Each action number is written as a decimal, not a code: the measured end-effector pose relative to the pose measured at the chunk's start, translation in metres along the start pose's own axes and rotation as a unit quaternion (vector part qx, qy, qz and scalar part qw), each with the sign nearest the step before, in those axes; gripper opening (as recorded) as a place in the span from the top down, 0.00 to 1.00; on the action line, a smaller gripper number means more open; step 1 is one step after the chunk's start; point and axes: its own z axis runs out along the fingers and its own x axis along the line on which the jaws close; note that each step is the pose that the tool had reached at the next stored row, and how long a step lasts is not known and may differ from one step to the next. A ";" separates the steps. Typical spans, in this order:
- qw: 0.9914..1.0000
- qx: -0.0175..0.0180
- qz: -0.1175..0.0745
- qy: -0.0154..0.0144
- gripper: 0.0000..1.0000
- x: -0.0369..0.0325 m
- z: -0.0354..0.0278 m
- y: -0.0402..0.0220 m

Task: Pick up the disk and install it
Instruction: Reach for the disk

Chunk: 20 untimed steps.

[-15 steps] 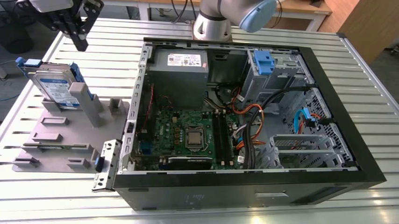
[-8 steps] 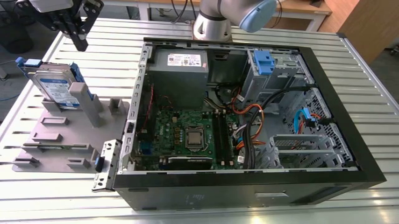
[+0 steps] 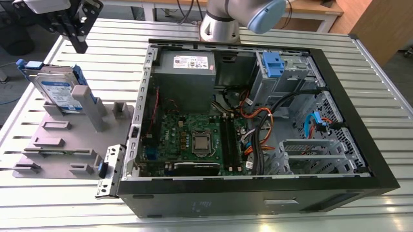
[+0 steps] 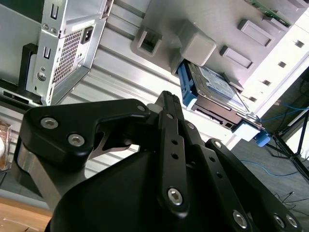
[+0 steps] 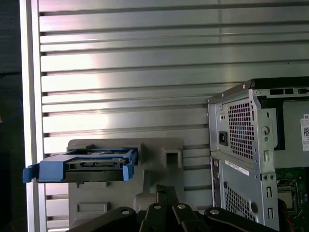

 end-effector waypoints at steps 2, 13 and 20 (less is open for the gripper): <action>1.000 0.000 0.000 0.000 0.89 0.0042 0.0008 -0.0004; 1.000 0.000 0.000 0.000 0.89 0.0248 0.0086 -0.0023; 1.000 0.000 0.000 0.000 0.89 0.0345 0.0111 -0.0031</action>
